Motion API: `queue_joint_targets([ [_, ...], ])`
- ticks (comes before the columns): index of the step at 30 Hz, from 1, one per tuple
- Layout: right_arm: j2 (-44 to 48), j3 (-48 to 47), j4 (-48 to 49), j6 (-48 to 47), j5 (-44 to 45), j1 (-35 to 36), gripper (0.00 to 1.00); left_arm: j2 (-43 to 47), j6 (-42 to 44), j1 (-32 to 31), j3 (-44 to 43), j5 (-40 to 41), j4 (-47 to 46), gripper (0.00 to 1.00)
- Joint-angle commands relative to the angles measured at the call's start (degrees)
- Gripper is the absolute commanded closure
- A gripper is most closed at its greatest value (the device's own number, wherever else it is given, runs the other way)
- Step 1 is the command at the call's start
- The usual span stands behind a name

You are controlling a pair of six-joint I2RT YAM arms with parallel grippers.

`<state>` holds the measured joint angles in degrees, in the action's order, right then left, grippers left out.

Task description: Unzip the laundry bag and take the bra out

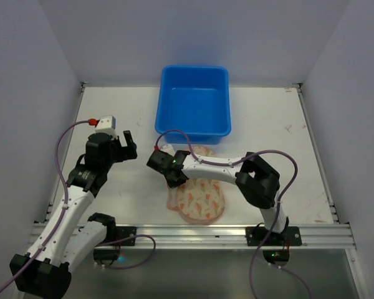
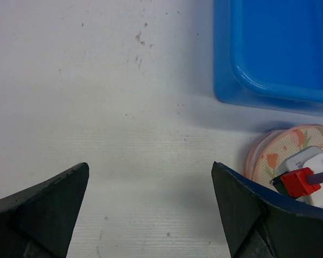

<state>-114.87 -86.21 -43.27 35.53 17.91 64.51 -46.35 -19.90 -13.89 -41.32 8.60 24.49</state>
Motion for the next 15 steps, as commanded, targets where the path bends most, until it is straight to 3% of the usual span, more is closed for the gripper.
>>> queue_joint_targets([
  [1, -0.53, -2.91, -1.82, 1.3, 4.14, 0.26, 0.92, 0.73, 1.36, 0.35, 0.36, 0.71, -2.34, 0.0],
  [3, -0.27, -2.91, -2.26, 1.47, 5.02, 0.35, 1.0, 0.73, 1.36, 0.35, 0.36, 0.72, -2.43, 0.0],
  [7, 1.48, -2.91, -2.7, 1.56, 4.94, 0.26, 1.0, 0.64, 1.36, 0.35, 0.36, 0.63, -2.43, 0.0],
  [15, 14.12, -0.01, -4.11, 1.3, 4.85, 0.09, 1.0, 0.47, 1.44, 0.35, 0.45, 0.37, -2.61, 0.0],
])
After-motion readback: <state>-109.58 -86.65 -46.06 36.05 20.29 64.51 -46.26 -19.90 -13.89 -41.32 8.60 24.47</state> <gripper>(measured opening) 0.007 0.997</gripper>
